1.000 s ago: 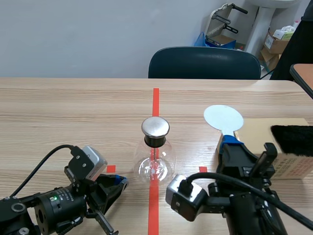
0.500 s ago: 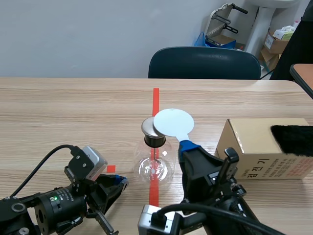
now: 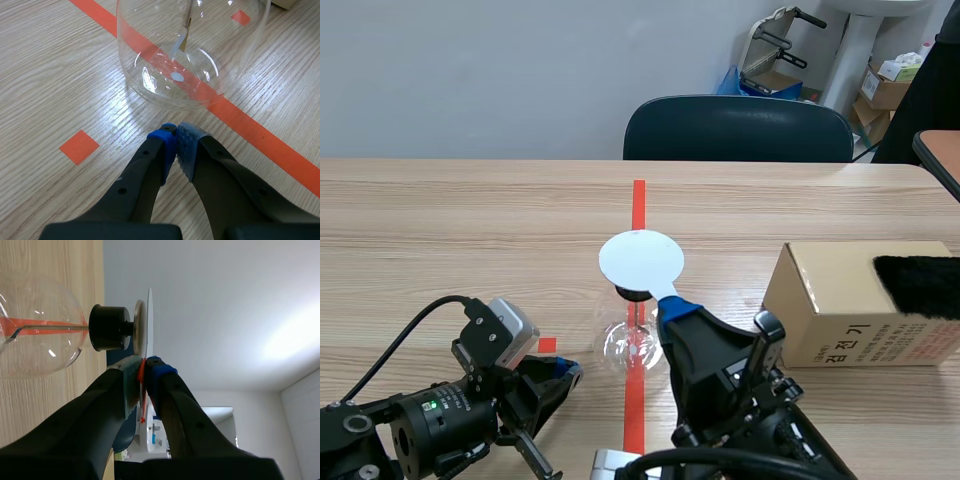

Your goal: Do the electroscope experiment

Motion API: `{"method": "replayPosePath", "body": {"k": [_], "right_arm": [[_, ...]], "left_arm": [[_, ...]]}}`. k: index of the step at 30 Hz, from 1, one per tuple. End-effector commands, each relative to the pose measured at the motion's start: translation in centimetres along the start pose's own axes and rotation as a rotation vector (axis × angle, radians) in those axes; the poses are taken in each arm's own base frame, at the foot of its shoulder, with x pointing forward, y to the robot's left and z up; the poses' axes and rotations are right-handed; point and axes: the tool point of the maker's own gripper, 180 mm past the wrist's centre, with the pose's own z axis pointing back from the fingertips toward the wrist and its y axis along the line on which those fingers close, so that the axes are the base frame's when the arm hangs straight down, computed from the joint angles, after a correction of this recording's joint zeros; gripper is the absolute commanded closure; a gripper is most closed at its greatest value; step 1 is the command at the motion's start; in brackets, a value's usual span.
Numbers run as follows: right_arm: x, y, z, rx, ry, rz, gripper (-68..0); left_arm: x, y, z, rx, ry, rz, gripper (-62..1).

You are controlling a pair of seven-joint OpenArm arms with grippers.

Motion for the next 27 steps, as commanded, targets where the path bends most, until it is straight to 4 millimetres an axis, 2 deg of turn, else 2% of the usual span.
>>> {"method": "replayPosePath", "body": {"k": [1, 27], "right_arm": [[-0.32, -0.82, -0.25, -0.029, -0.01, 0.023, -1.0], [-0.76, -0.82, -0.25, -0.029, 0.014, 0.023, -1.0]], "left_arm": [[0.46, -0.22, 0.0, -0.001, -0.019, 0.004, -2.7], [0.46, -0.22, 0.0, -0.001, -0.019, 0.004, -2.7]]}}
